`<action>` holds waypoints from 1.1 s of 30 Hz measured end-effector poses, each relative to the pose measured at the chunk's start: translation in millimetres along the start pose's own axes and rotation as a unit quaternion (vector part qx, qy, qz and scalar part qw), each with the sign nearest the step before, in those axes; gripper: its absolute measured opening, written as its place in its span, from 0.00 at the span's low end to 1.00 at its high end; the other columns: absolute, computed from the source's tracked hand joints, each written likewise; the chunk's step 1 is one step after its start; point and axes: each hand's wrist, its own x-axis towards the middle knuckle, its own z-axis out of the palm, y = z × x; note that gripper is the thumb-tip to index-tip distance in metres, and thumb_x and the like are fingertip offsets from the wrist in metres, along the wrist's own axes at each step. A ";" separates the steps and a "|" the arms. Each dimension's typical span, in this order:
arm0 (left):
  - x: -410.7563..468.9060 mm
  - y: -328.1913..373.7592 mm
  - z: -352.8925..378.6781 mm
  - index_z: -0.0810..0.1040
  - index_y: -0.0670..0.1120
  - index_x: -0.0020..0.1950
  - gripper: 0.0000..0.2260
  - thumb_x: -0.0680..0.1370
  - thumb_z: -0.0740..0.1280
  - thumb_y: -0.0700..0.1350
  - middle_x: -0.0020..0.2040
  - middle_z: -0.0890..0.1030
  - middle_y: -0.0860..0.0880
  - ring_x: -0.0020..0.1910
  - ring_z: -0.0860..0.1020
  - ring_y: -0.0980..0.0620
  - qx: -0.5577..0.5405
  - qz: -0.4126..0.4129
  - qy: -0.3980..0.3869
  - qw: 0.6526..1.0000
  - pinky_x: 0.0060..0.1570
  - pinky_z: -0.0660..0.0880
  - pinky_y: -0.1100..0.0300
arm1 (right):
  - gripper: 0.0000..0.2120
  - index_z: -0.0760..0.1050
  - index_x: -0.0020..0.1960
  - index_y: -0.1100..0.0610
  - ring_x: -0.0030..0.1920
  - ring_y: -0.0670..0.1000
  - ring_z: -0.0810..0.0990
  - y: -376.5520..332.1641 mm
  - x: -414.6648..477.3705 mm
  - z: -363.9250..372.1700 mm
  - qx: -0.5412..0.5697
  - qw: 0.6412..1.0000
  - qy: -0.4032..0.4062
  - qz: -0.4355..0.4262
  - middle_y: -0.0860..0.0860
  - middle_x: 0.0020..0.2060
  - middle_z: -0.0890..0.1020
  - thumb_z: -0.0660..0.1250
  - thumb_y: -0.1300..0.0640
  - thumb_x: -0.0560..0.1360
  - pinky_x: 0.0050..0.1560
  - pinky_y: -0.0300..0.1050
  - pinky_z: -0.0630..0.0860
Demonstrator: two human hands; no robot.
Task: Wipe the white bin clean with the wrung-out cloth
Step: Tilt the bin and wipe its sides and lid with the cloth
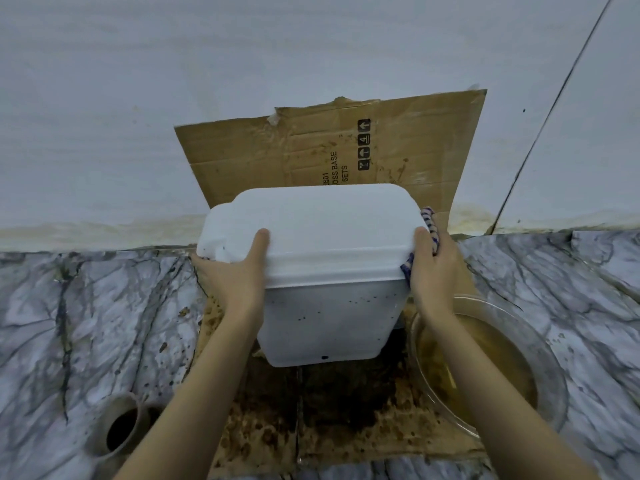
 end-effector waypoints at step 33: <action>19.7 1.0 -1.0 0.72 0.40 0.68 0.28 0.78 0.48 0.55 0.68 0.73 0.42 0.70 0.68 0.40 0.447 0.429 -0.055 0.783 0.70 0.56 0.43 | 0.23 0.75 0.64 0.55 0.69 0.59 0.68 -64.0 -42.0 73.4 -0.398 0.874 -0.097 -0.260 0.55 0.65 0.76 0.47 0.47 0.79 0.69 0.58 0.56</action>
